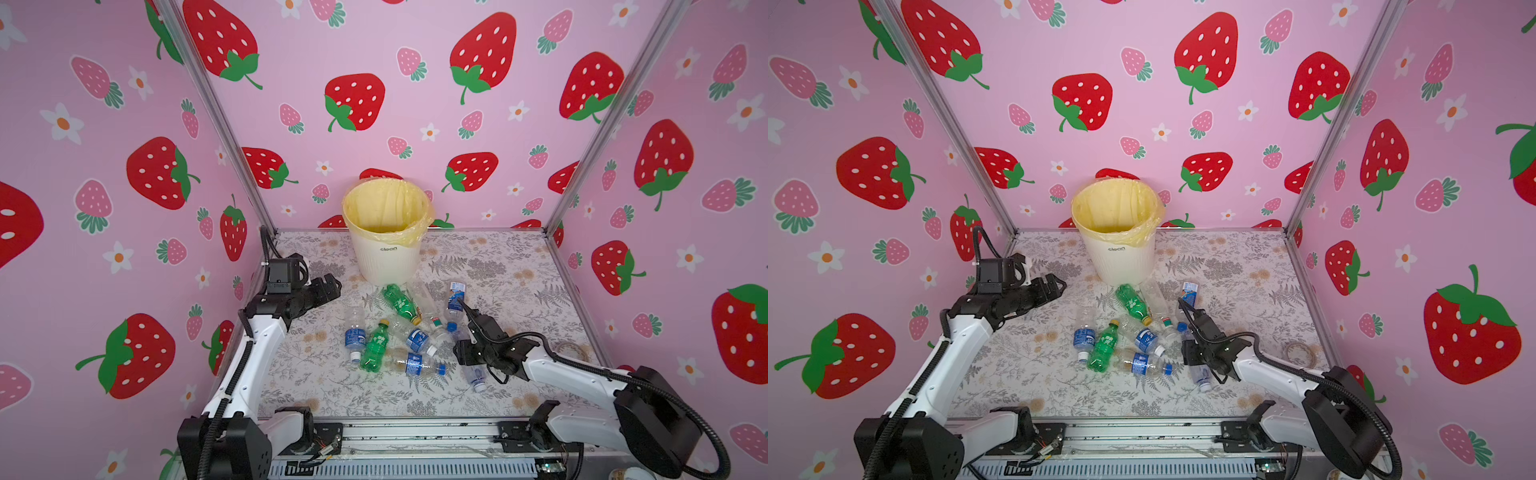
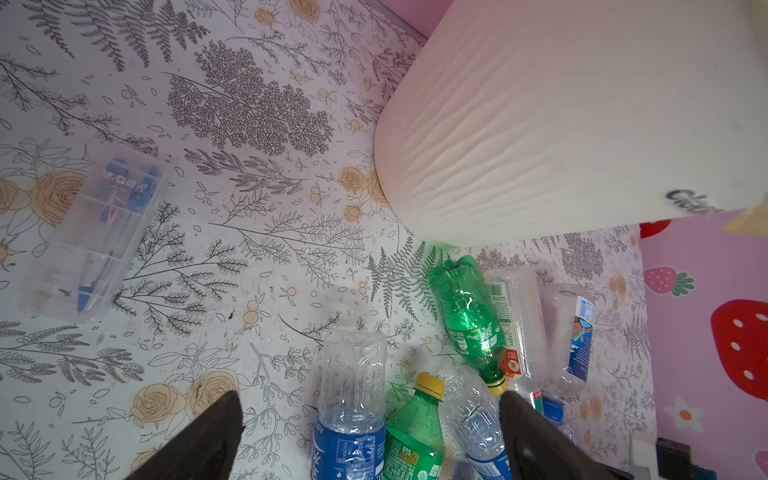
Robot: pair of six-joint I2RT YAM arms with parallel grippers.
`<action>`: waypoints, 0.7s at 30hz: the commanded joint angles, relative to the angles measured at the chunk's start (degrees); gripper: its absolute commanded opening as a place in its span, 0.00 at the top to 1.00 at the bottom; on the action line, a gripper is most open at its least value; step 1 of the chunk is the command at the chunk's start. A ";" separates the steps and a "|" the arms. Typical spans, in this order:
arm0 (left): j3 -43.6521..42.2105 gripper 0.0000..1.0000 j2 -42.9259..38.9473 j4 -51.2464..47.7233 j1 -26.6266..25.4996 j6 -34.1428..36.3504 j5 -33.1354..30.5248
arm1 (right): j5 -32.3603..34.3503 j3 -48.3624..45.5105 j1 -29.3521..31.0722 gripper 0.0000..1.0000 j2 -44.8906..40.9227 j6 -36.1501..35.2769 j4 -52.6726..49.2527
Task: Throw the plastic bottles in the bin
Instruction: 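Lower the right gripper onto the crushed clear bottle nearest the robot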
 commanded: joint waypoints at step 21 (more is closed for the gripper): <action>-0.25 0.02 -0.18 0.64 0.56 -0.32 1.02 | 2.13 -0.98 0.47 0.45 -17.28 4.29 -5.87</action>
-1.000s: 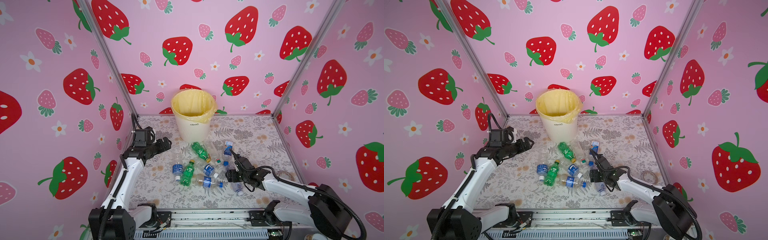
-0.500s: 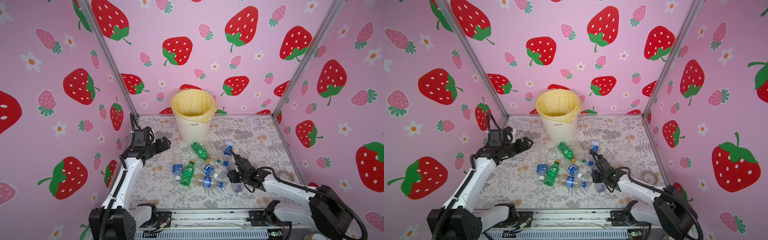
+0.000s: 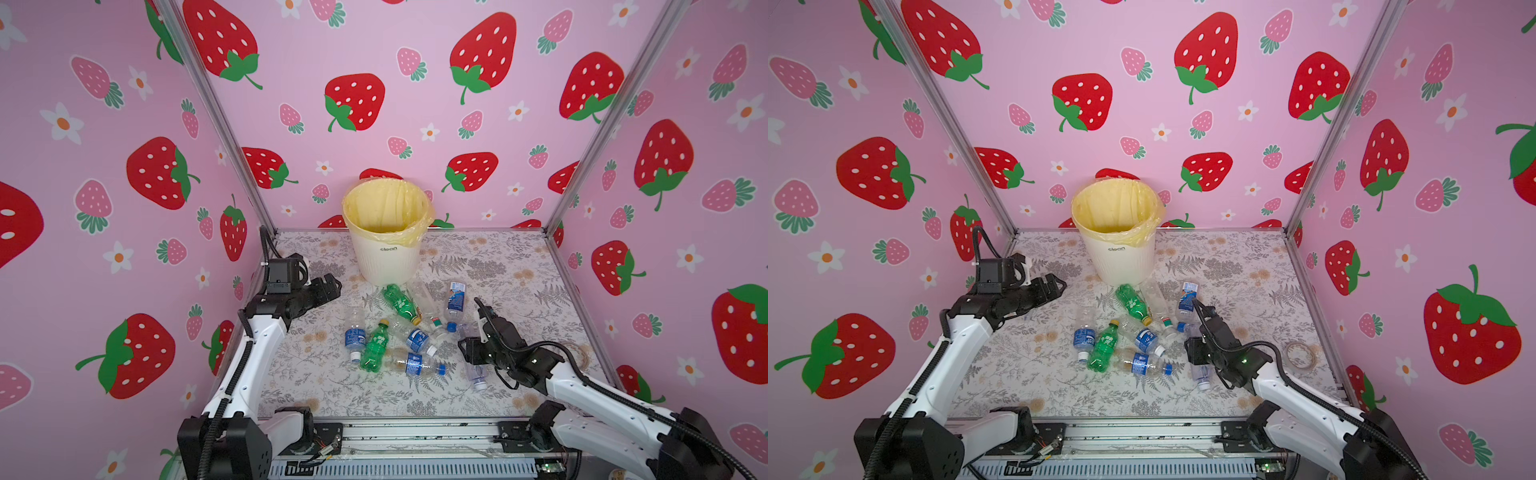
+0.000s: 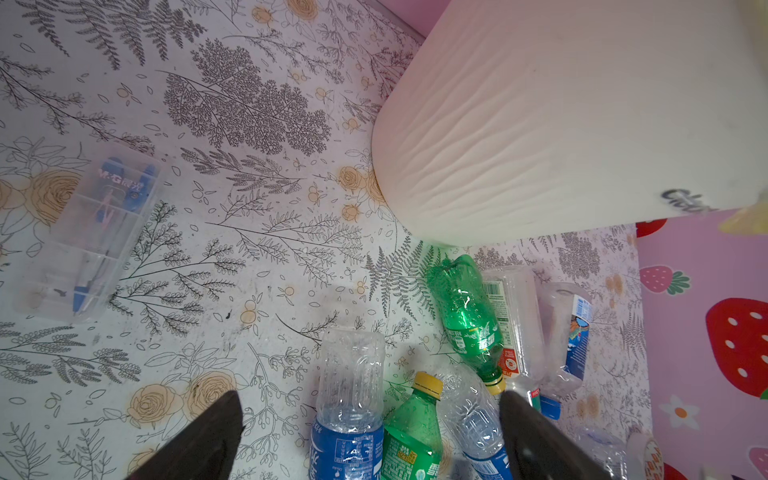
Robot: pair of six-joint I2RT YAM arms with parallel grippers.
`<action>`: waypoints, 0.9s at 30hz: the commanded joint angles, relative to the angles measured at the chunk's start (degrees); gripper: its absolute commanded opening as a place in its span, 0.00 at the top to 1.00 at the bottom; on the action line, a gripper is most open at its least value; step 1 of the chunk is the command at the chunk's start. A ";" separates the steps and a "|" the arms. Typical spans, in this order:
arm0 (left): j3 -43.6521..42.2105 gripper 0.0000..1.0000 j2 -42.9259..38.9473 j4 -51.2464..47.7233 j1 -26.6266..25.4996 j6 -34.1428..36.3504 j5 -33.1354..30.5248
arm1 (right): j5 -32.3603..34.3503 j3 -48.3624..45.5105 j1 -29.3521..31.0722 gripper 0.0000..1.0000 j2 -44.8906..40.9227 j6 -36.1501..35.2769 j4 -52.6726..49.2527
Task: Throw the plastic bottles in the bin
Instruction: 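Lower the right gripper onto the crushed clear bottle nearest the robot, then close the right gripper and lift the crushed clear bottle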
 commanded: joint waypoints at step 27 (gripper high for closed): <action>-0.29 0.02 0.04 0.68 0.45 -0.54 1.15 | 9.81 11.61 0.30 0.45 -8.89 -4.27 5.48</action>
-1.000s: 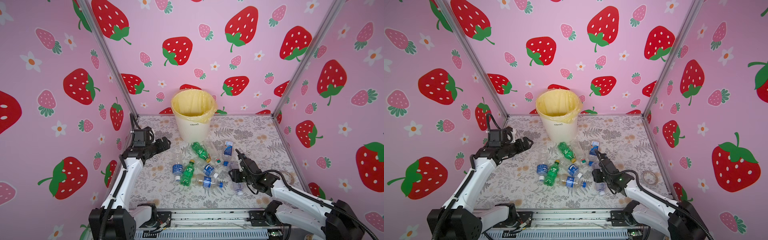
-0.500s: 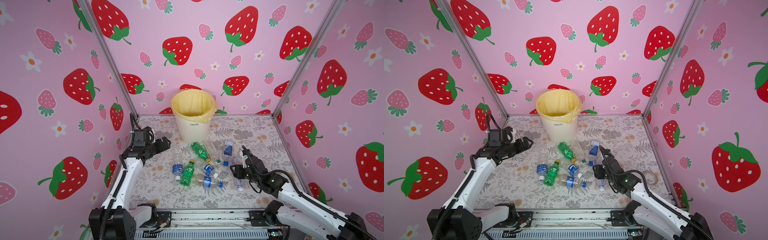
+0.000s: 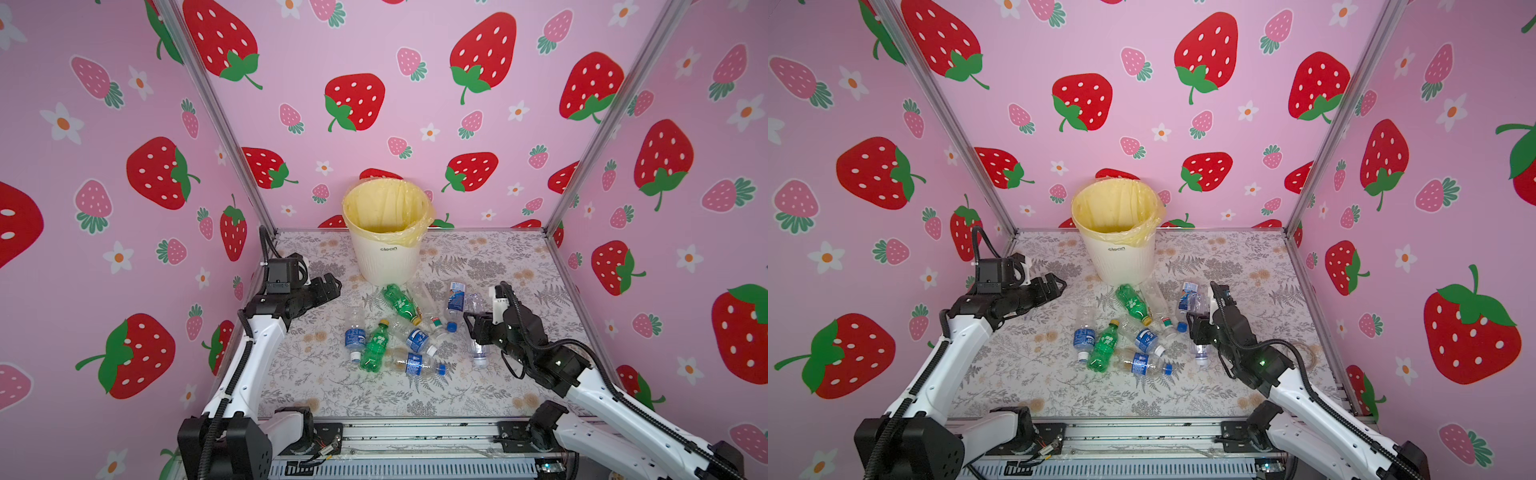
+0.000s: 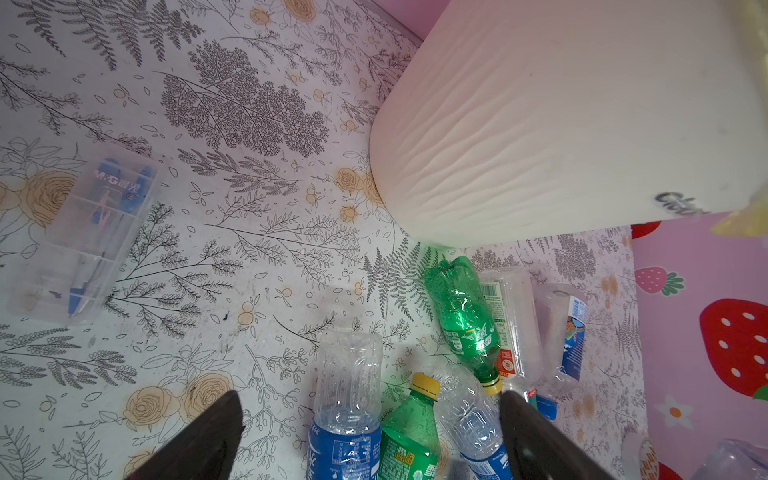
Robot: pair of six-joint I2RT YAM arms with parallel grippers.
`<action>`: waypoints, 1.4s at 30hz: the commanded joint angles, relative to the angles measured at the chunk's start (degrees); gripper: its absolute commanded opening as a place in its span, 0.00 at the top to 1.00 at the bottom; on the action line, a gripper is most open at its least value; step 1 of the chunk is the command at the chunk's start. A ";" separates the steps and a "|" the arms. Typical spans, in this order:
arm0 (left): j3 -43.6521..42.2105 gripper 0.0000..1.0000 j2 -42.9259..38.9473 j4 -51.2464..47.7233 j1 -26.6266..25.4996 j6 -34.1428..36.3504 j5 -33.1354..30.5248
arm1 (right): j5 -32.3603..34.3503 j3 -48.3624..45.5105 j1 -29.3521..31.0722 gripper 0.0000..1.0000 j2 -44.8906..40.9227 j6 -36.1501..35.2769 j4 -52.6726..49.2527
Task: Throw the plastic bottles in the bin
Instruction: 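Close the right gripper and lift the crushed clear bottle, then carry the crushed clear bottle with the right gripper over the bin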
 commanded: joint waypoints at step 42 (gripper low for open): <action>-0.66 0.02 -0.98 0.60 0.87 -0.34 1.57 | -0.46 39.53 -4.14 0.46 32.44 -15.86 20.23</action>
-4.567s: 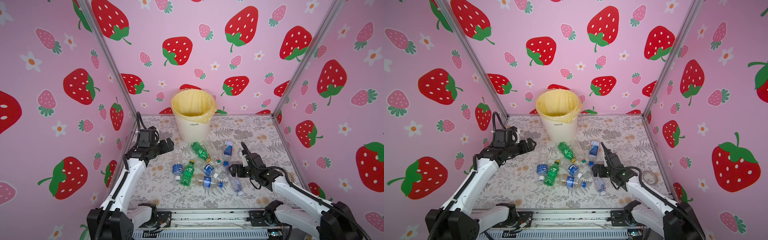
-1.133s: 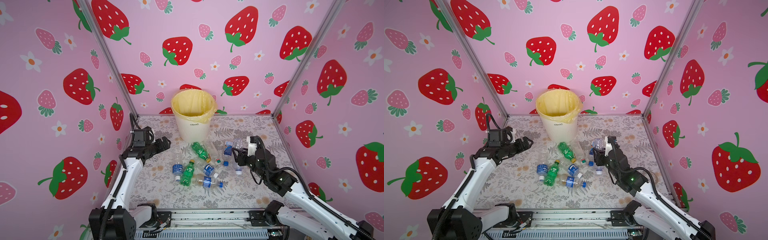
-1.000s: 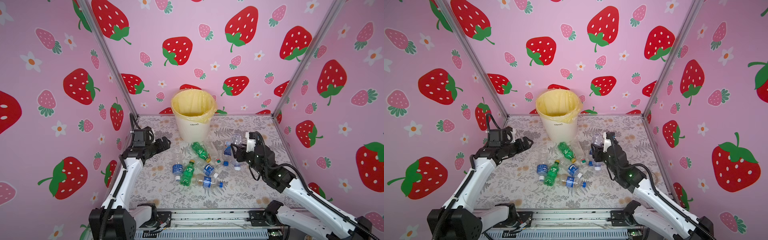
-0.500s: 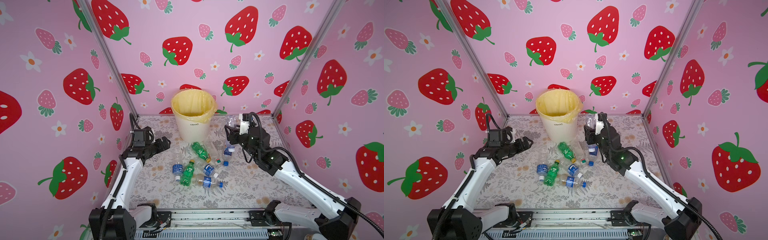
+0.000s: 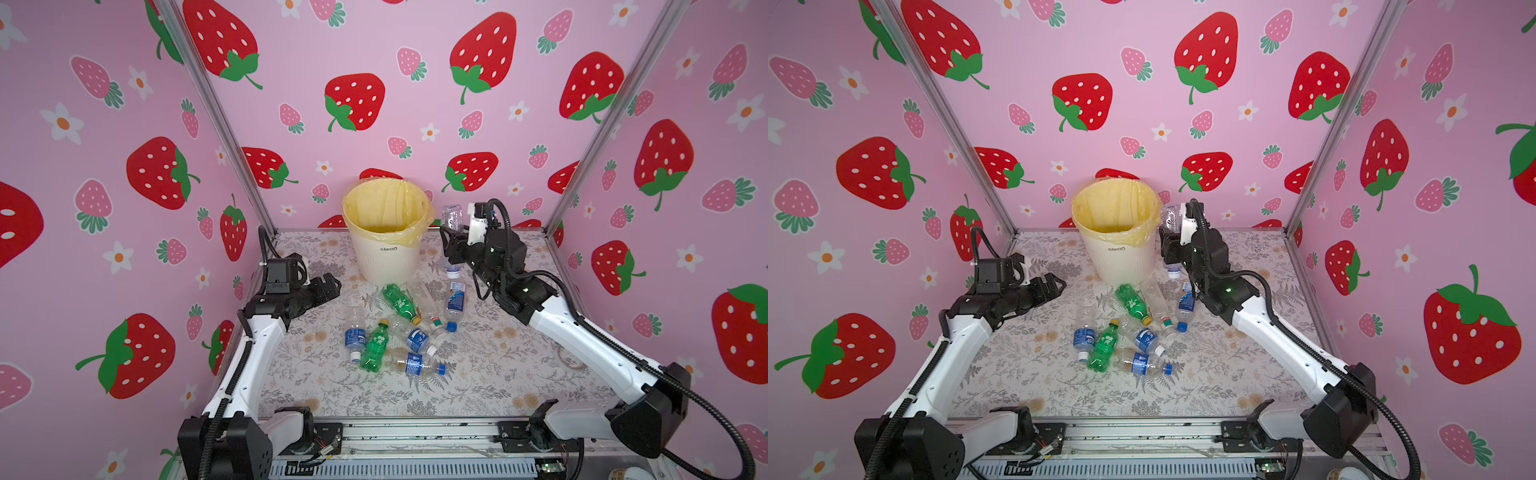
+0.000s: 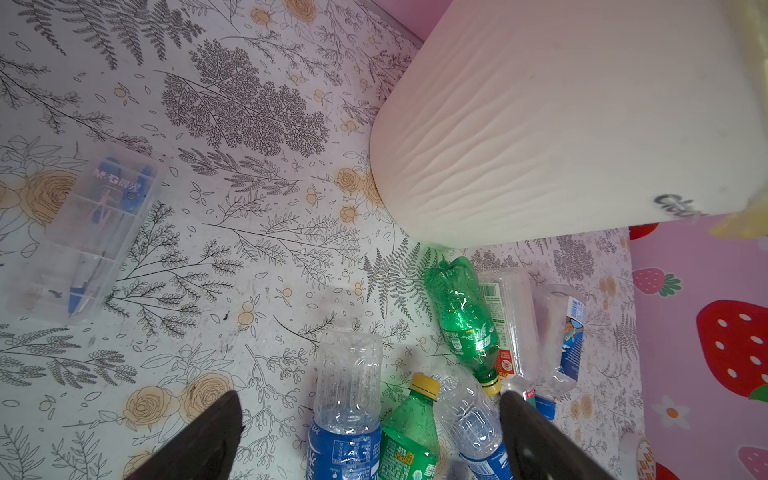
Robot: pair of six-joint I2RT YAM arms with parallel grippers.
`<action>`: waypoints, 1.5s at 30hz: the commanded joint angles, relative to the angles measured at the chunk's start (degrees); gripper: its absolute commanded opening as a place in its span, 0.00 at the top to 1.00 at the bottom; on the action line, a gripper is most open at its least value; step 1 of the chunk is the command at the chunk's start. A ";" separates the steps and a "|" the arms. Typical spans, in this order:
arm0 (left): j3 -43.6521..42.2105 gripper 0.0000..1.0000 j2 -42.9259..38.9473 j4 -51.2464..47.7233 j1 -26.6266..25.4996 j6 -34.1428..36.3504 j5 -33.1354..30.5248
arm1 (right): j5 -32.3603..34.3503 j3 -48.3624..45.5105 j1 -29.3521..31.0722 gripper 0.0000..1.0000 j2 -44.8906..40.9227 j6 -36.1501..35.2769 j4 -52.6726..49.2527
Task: Throw the plastic bottles in the bin
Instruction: 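Carry the crushed clear bottle with the right gripper over the bin, then open the right gripper over the bin to drop the bottle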
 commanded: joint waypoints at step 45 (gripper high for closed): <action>-0.76 0.02 -0.27 1.64 3.05 -1.28 3.12 | -16.19 46.53 -2.05 0.28 33.95 -1.81 5.43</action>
